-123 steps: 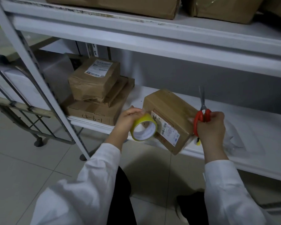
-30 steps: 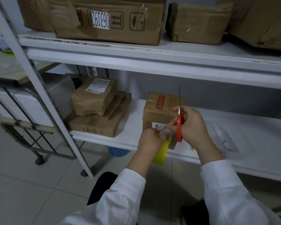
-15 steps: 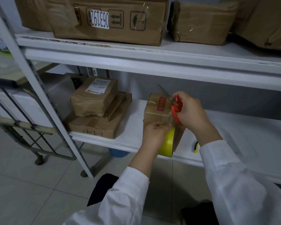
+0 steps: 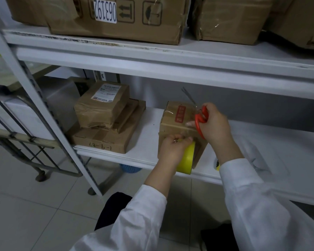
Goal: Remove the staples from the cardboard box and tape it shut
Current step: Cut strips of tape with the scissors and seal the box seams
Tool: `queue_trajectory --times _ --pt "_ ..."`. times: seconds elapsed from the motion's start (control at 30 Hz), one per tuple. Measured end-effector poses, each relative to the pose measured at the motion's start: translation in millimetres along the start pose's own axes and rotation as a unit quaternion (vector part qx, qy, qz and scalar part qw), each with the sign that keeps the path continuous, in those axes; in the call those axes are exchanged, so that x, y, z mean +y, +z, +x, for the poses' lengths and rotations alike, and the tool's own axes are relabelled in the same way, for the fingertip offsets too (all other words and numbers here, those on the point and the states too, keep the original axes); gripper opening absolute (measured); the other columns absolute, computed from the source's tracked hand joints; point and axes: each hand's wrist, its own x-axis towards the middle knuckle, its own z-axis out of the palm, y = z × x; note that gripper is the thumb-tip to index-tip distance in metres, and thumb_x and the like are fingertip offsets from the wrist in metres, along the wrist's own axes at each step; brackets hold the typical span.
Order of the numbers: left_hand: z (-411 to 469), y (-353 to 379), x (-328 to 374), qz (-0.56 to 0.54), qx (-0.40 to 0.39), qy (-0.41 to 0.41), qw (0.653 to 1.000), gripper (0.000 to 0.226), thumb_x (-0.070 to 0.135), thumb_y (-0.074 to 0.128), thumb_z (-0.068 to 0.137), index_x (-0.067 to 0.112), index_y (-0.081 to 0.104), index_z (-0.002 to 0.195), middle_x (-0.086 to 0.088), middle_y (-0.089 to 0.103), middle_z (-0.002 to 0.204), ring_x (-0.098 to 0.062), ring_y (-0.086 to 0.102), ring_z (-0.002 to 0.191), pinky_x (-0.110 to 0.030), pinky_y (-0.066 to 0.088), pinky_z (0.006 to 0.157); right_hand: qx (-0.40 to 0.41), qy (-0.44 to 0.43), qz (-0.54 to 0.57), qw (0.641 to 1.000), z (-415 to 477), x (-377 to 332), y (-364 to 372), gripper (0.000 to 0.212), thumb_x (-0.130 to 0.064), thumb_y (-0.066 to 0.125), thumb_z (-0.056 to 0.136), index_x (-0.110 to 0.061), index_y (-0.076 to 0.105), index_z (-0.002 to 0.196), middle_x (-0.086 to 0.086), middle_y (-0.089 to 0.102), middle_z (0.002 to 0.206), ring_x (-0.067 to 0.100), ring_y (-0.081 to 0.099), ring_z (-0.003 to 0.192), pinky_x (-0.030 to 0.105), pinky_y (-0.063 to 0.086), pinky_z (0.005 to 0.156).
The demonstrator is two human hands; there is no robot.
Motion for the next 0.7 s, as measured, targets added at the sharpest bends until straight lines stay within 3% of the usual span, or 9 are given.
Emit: queue_trajectory --times 0.13,0.33,0.53,0.7 --pt "1 3 0 0.010 -0.005 -0.011 1.000 0.023 0.029 0.065 0.084 0.016 0.057 0.101 0.003 0.051 0.102 -0.018 0.050 0.099 -0.029 0.041 0.087 0.053 -0.017 -0.036 0.998 -2 -1 12 0.034 -0.020 0.063 0.086 -0.017 0.054 0.118 0.011 0.066 0.111 0.033 0.060 0.103 0.034 0.048 0.077" --pt "2 1 -1 0.002 -0.005 -0.017 1.000 0.014 0.030 0.066 0.084 0.021 0.054 0.085 0.001 0.056 0.103 -0.022 0.054 0.103 -0.031 0.040 0.086 0.027 -0.045 0.003 0.999 -2 9 11 0.047 -0.020 0.072 0.082 -0.016 0.052 0.124 0.009 0.065 0.115 0.030 0.060 0.106 0.031 0.047 0.084" --pt "1 6 5 0.029 -0.014 -0.007 0.999 0.030 0.032 0.061 0.088 0.017 0.060 0.115 -0.007 0.061 0.122 -0.028 0.053 0.114 -0.041 0.040 0.104 0.000 -0.053 -0.033 0.998 -2 16 8 0.047 -0.028 0.070 0.083 -0.021 0.049 0.123 0.008 0.064 0.115 0.033 0.059 0.104 0.036 0.050 0.081" --pt "2 0 13 0.034 -0.002 -0.020 0.999 0.035 0.027 0.061 0.089 0.014 0.059 0.121 -0.007 0.061 0.123 -0.027 0.055 0.116 -0.029 0.041 0.094 -0.009 -0.033 -0.027 0.999 -1 15 9 0.046 -0.034 0.072 0.081 -0.021 0.050 0.119 0.007 0.065 0.110 0.032 0.060 0.099 0.034 0.049 0.077"
